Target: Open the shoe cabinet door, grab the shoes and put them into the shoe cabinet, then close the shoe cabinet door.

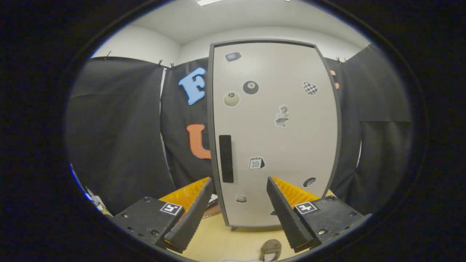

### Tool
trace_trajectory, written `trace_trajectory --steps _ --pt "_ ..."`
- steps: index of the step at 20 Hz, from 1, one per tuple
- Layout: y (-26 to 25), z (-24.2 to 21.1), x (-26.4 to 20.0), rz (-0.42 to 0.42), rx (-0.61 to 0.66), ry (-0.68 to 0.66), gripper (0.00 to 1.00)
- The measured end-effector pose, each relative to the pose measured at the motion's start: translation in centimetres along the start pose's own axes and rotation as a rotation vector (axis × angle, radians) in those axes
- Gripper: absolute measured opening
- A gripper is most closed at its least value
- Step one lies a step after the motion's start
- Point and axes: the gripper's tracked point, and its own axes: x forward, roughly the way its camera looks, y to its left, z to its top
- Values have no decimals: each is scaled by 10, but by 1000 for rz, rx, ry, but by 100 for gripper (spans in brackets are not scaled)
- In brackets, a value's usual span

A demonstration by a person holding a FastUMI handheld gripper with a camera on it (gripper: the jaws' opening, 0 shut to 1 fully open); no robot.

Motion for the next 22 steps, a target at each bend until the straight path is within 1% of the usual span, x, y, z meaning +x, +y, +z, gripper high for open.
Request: trace_trajectory --steps 3,6,7,9,10,12,13,15,18,20,22 --pt "7 0 53 18 27 16 98" --pt "15 1 89 53 55 28 91" --pt "18 1 98 67 57 31 87" --pt "19 -1 110 71 45 41 82" --pt "20 -1 115 73 43 43 81" --pt "22 -3 121 70 40 54 73" --pt "25 -2 123 78 44 54 63" --pt "24 -2 123 50 35 53 43" --pt "23 -3 124 29 12 59 41" --pt "22 -4 123 51 6 58 37" --pt "23 -4 121 94 12 63 35"
